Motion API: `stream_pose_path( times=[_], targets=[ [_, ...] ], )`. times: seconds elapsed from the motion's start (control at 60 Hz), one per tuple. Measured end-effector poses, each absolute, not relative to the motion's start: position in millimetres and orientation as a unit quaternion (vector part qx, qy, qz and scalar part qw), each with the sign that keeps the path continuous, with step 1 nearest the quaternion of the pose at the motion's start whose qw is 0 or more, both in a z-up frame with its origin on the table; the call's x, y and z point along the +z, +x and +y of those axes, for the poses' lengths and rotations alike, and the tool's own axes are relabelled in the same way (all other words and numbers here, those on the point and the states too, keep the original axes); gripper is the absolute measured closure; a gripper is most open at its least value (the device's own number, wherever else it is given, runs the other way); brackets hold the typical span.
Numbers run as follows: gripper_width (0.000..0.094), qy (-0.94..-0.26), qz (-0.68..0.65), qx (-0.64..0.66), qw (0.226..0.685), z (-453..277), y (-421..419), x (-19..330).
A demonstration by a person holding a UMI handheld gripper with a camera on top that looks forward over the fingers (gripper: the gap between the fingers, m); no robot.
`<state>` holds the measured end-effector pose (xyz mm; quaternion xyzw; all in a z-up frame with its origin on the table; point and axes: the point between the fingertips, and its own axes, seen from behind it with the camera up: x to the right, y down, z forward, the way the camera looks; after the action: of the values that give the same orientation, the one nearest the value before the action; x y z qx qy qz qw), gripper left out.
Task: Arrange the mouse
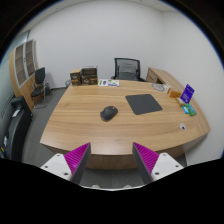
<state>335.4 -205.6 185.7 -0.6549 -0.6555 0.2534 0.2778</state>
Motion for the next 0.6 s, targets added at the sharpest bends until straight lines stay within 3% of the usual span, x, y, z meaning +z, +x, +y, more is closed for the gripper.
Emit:
stream_pose_path(
  times=[0.6],
  targets=[
    [0.0073, -0.652, -0.655, 0.268, 0.273, -219, 263, 120]
  ],
)
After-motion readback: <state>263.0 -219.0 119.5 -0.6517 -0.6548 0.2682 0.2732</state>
